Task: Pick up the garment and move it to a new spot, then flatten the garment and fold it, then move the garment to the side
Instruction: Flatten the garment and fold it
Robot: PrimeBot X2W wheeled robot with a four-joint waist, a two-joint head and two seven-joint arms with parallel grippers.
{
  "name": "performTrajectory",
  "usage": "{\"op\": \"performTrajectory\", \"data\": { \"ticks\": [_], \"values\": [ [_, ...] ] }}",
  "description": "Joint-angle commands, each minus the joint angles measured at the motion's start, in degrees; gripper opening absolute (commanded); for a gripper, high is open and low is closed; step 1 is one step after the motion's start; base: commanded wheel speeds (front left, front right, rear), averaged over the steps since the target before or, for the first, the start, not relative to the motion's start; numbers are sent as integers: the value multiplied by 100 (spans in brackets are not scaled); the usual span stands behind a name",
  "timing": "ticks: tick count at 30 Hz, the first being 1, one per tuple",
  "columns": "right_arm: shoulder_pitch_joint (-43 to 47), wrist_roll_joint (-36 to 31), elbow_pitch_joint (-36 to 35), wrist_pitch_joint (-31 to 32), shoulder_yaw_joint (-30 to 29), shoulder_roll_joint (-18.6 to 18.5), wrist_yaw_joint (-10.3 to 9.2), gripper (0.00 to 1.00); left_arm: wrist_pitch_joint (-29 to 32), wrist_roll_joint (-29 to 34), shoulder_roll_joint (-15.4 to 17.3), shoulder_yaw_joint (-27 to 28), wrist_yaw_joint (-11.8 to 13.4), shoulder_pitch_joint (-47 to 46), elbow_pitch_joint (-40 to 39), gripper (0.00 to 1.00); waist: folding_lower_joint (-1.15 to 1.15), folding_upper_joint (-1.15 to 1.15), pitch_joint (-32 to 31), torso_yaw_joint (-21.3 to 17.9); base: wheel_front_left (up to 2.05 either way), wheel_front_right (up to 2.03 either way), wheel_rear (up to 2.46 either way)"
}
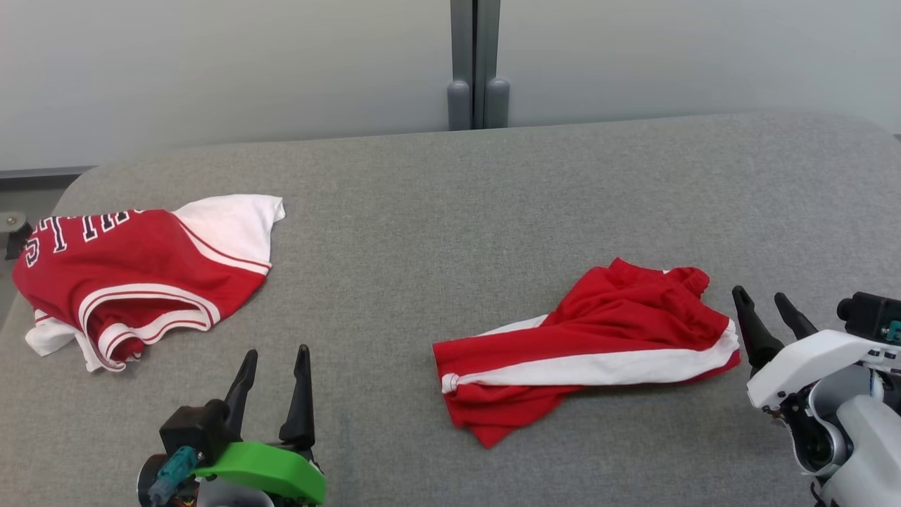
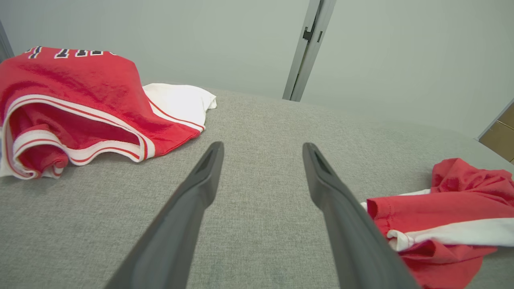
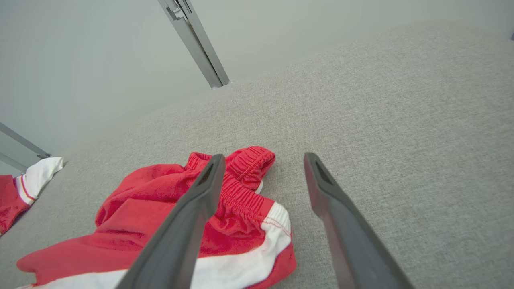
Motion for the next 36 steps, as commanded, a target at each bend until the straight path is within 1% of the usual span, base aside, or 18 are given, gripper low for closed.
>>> {"op": "performTrajectory", "data": {
  "ticks": [1, 4, 7, 9, 10, 11, 13, 17, 23, 27, 36],
  "values": [
    [145, -116, -112, -237, -109, 125, -6, 100, -2, 34, 49, 30, 23, 97, -44, 100, 0, 0, -72, -32, 0, 0, 0],
    [357, -374, -462, -565, -379, 322, -6, 100, -2, 29, 61, 114, 50, 168, -207, 100, 0, 0, -135, -66, 0, 0, 0],
    [609, -798, -771, -655, -670, 519, -6, 100, -2, 48, 49, 273, 82, 220, -471, 100, 0, 0, -159, -97, 0, 0, 0],
    [755, -1101, -1162, -665, -955, 713, -3, 100, -2, 92, 43, 426, 102, 282, -697, 100, 0, 0, -166, -121, 0, 0, 0],
    [998, -1567, -1573, -661, -1219, 836, -3, 100, -1, 165, 35, 572, 104, 347, -918, 100, 0, 0, -159, -145, 0, 0, 0],
    [1134, -1804, -1783, -660, -1343, 942, -5, 100, -1, 234, 22, 643, 85, 377, -1040, 100, 0, 0, -155, -159, 0, 0, 0],
    [1293, -2146, -2100, -659, -1549, 1104, -5, 100, -1, 354, -6, 736, 60, 449, -1222, 100, 0, 0, -148, -186, 0, 0, 0],
    [1530, -2656, -2502, -662, -1816, 1254, -5, 100, -1, 524, -73, 878, 51, 604, -1386, 100, 0, 0, -140, -240, 0, 0, 0],
    [1666, -3054, -2613, -662, -1951, 1321, -5, 100, -2, 706, -166, 921, 9, 783, -1335, 100, 0, 0, -103, -262, 0, 0, 0],
    [1625, -3117, -2623, -662, -2021, 1332, -5, 100, -1, 699, -195, 852, -26, 737, -1264, 100, 0, 0, -82, -239, 0, 0, 0],
    [1528, -3121, -2550, -662, -2045, 1224, -5, 100, -1, 682, -210, 786, -85, 579, -1103, 100, 0, 0, -71, -187, 0, 0, 0]
  ]
}}
